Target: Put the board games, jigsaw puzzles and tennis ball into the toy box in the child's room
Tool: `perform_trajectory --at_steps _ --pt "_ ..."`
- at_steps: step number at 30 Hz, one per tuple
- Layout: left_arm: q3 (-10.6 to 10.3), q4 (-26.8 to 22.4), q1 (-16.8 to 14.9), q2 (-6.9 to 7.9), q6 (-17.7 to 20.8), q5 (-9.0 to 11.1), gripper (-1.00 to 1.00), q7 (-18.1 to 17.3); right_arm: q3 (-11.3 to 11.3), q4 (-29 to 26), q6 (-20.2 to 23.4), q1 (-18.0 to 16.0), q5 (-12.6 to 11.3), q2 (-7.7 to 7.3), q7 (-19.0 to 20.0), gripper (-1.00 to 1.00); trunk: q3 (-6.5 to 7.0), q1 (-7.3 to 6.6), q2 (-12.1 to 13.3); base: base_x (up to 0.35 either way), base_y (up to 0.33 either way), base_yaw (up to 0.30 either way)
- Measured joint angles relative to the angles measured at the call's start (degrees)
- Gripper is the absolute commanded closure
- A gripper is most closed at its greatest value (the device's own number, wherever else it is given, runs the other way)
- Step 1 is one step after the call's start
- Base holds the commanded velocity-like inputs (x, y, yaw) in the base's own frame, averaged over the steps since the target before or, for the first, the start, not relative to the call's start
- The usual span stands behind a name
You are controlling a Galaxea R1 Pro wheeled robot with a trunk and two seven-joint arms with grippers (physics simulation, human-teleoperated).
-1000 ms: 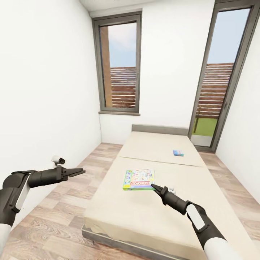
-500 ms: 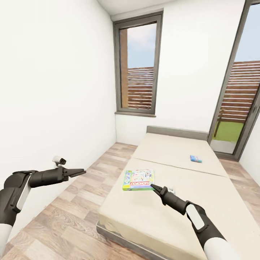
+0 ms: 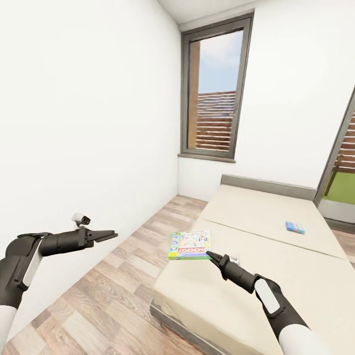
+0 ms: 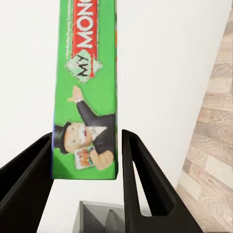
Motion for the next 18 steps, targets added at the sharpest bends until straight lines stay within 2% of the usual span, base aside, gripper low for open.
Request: perform_trajectory --at_steps 7,12,18 --pt "0.1 -0.1 0.0 0.09 0.1 0.1 -1.0 -0.1 -0.2 0.0 0.0 0.0 0.0 -0.03 -0.1 1.0 1.26 -1.54 2.8 0.0 0.0 0.288" --pt "0.1 -0.2 0.0 -0.02 0.1 0.0 -1.0 -0.1 -0.3 0.0 -1.8 -0.1 0.0 -0.21 0.0 1.0 2.16 -2.64 4.8 0.0 0.0 0.289" --pt "0.2 -0.2 0.0 0.09 0.1 0.3 -1.0 -0.3 -0.3 0.0 -2.2 -0.2 -0.1 -1.13 0.5 1.0 3.24 -3.96 7.2 0.0 0.0 0.288"
